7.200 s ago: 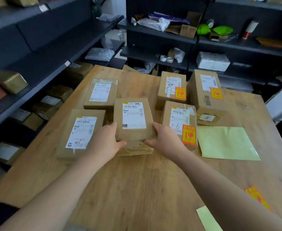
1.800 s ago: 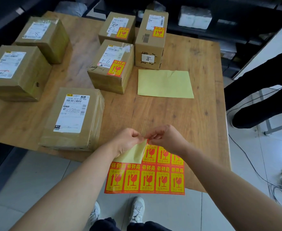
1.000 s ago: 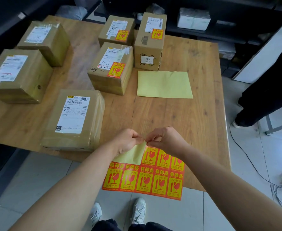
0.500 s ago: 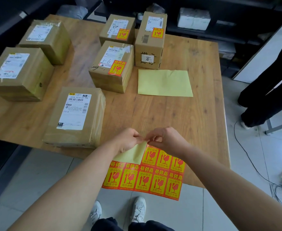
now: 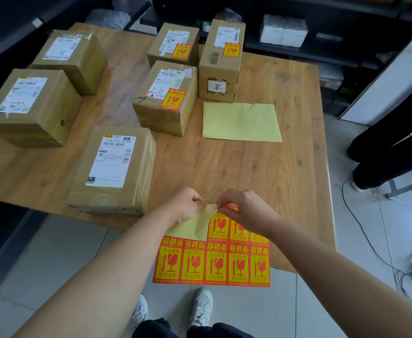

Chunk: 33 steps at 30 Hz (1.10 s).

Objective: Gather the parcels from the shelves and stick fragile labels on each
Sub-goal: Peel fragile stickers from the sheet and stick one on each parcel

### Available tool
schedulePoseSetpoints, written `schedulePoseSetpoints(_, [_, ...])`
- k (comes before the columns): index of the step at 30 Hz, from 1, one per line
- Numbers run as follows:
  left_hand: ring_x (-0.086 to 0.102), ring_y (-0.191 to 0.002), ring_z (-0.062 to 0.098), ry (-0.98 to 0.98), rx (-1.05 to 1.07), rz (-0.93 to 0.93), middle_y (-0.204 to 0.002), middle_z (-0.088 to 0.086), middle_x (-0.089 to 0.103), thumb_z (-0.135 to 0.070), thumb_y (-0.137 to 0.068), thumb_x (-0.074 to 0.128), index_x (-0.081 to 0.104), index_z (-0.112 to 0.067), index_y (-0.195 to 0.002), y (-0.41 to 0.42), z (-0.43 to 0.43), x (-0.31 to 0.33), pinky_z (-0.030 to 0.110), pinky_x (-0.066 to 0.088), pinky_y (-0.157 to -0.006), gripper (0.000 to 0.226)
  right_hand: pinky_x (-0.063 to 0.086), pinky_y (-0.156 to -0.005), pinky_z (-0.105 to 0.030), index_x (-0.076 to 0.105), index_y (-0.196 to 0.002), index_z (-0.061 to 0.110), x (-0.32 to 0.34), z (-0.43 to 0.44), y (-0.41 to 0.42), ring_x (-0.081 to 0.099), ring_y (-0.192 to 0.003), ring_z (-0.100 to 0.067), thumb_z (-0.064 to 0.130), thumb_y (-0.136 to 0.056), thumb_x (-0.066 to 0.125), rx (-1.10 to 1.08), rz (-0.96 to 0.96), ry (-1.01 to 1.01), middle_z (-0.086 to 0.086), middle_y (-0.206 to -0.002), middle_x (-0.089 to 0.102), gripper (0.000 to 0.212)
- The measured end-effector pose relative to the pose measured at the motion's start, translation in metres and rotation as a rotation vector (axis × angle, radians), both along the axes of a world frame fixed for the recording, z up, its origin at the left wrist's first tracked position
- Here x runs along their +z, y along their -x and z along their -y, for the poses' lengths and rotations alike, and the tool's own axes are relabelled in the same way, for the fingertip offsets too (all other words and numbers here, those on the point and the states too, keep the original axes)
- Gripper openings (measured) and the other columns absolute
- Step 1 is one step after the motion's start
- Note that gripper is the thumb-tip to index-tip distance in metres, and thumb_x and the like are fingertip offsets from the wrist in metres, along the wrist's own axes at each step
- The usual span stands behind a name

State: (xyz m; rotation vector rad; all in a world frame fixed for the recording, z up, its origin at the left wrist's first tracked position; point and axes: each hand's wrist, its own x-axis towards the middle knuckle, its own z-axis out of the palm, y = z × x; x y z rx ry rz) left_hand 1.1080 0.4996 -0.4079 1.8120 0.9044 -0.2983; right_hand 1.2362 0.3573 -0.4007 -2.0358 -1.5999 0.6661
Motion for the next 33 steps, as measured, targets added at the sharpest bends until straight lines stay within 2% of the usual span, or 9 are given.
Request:
schedulePoseSetpoints(4, [0.058,-0.073,0.017,-0.172,0.029,0.032,-0.085,0.007,0.068,-0.019,-0.094,0.055,0.071,-0.011,-0.09,0.004,-0.003,-0.017,0.026,0.041,-0.064,0.018,0.046,-0.088,-0.029,0.069,-0.09,0.018,-0.006,0.009,-0.002,0.055,-0.105,-0.013,0.021,-0.087,0.067,-0.051,0.031,0.018,0.002,-0.119,0.055,0.005])
schedulePoseSetpoints(10, [0.059,-0.09,0.019,-0.482,0.042,0.006,-0.099,-0.004,0.067,-0.019,-0.091,0.054,0.069,-0.025,-0.09,0.006,0.002,-0.035,0.031,0.045,-0.075,0.017,0.044,-0.089,-0.031,0.071,-0.087,0.02,-0.021,0.026,-0.001,0.046,-0.104,-0.015,0.022,-0.084,0.07,-0.216,0.099,-0.003,0.004,-0.109,0.048,0.004])
schedulePoseSetpoints(13, [0.052,-0.104,0.021,-0.795,-0.039,-0.057,-0.107,-0.009,0.066,-0.022,-0.091,0.053,0.069,-0.03,-0.094,0.01,0.004,-0.037,0.04,0.034,-0.092,0.018,0.035,-0.086,-0.036,0.073,-0.083,0.024,-0.029,0.031,0.001,0.047,-0.102,-0.023,0.027,-0.081,0.073,-0.286,0.264,-0.043,-0.002,-0.11,0.054,0.004])
schedulePoseSetpoints(16, [0.047,-0.106,0.021,-0.982,-0.017,0.022,-0.115,-0.008,0.059,-0.025,-0.084,0.065,0.063,-0.031,-0.105,0.018,0.01,-0.04,0.04,0.034,-0.09,0.021,0.039,-0.08,-0.031,0.072,-0.085,0.024,-0.033,0.032,0.003,0.052,-0.094,-0.016,0.024,-0.082,0.072,-0.353,0.112,-0.017,0.003,-0.102,0.054,0.003])
schedulePoseSetpoints(19, [0.057,-0.083,0.015,-0.604,0.03,0.158,-0.105,-0.007,0.053,-0.03,-0.08,0.07,0.05,-0.029,-0.102,0.022,0.025,-0.045,0.032,0.048,-0.068,0.031,0.042,-0.068,-0.022,0.069,-0.083,0.025,-0.035,0.029,0.005,0.056,-0.078,-0.003,0.022,-0.085,0.068,-0.443,-0.087,0.038,0.009,-0.09,0.057,0.004])
schedulePoseSetpoints(21, [0.057,-0.079,0.011,-0.406,-0.064,0.08,-0.091,-0.013,0.052,-0.046,-0.07,0.075,0.047,-0.03,-0.094,0.024,0.033,-0.049,0.029,0.048,-0.065,0.041,0.044,-0.063,-0.022,0.067,-0.08,0.026,-0.034,0.027,0.005,0.058,-0.073,-0.002,0.02,-0.086,0.067,-0.505,-0.168,0.067,0.009,-0.082,0.064,0.008])
schedulePoseSetpoints(23, [0.053,-0.082,0.01,-0.4,-0.186,0.009,-0.093,-0.012,0.049,-0.051,-0.061,0.081,0.046,-0.028,-0.093,0.027,0.037,-0.053,0.029,0.048,-0.069,0.053,0.048,-0.063,-0.027,0.068,-0.079,0.02,-0.03,0.026,0.003,0.06,-0.07,-0.008,0.018,-0.087,0.066,-0.555,-0.267,0.085,0.003,-0.078,0.069,0.009])
schedulePoseSetpoints(27, [0.053,-0.091,0.013,-0.454,-0.247,-0.022,-0.105,-0.005,0.048,-0.043,-0.063,0.083,0.046,-0.026,-0.098,0.026,0.039,-0.054,0.032,0.05,-0.078,0.053,0.049,-0.057,-0.028,0.067,-0.077,0.018,-0.015,0.035,-0.008,0.06,-0.062,-0.007,0.018,-0.087,0.067,-0.57,-0.4,0.085,0.002,-0.072,0.068,0.01])
schedulePoseSetpoints(33, [0.052,-0.095,0.013,-0.447,-0.241,-0.034,-0.109,-0.004,0.047,-0.04,-0.068,0.08,0.049,-0.025,-0.104,0.025,0.041,-0.052,0.029,0.051,-0.079,0.05,0.052,-0.067,-0.032,0.066,-0.083,0.016,-0.002,0.055,-0.019,0.064,-0.073,-0.015,0.018,-0.091,0.063,-0.654,-0.431,0.001,0.0,-0.081,0.069,0.008])
